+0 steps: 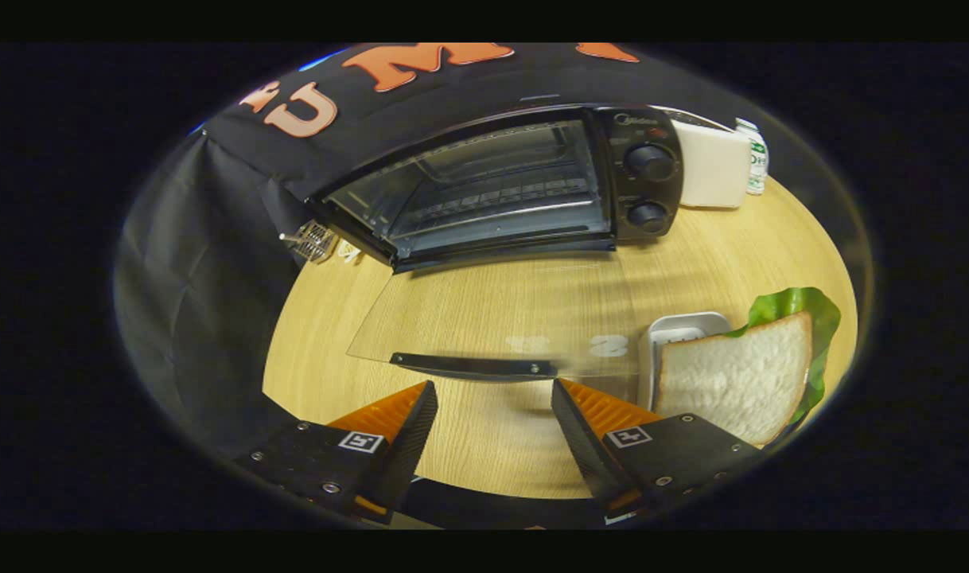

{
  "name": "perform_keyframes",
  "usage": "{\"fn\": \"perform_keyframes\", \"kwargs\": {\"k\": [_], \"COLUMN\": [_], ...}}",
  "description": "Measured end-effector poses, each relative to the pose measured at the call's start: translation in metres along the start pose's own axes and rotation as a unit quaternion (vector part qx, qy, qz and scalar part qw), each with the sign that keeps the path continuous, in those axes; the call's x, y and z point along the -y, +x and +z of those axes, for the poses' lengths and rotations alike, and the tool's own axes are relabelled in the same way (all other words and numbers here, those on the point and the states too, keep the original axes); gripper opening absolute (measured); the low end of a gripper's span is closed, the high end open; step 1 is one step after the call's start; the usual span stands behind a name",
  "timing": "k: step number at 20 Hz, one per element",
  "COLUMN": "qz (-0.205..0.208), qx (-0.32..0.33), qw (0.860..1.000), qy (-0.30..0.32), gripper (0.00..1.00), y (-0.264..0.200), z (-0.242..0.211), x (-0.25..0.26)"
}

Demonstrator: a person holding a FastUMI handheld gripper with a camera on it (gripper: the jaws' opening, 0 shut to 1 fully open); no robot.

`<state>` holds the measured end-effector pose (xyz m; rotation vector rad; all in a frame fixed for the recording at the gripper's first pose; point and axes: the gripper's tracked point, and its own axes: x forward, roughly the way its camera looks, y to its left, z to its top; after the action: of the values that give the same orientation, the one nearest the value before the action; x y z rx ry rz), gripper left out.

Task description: Open the toaster oven, put the food inside, and close the toaster oven door.

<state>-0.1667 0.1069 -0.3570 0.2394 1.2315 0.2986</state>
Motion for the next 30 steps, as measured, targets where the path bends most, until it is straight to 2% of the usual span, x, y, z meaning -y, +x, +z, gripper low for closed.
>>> {"fn": "perform_keyframes", "kwargs": {"k": [3,6,9,11,16,21,24,26,28,29,30], "qz": [0.013,0.001,-0.034,-0.061,-0.124,-0.113,-0.087,-0.075,-0.054,-0.043,-0.037], "qx": [0.007,0.037,0.075,0.097,0.08,0.044,0.035,0.022,0.007,0.002,0.002], "qw": [1.0,0.999,0.997,0.993,0.989,0.992,0.996,0.997,0.998,0.999,0.999], "qy": [-0.002,-0.013,-0.009,-0.006,0.004,0.023,0.012,0.007,0.018,0.02,0.019], "gripper": [0.86,0.88,0.96,0.98,0.98,0.98,0.97,0.93,0.8,0.66,0.58], "y": [-0.028,-0.064,-0.093,-0.105,-0.106,-0.082,-0.072,-0.066,-0.063,-0.064,-0.058], "z": [0.002,0.014,0.035,0.047,0.038,0.025,0.019,0.015,0.013,0.013,0.013], "x": [0.005,0.025,0.058,0.084,0.15,0.175,0.173,0.174,0.168,0.165,0.163]}}
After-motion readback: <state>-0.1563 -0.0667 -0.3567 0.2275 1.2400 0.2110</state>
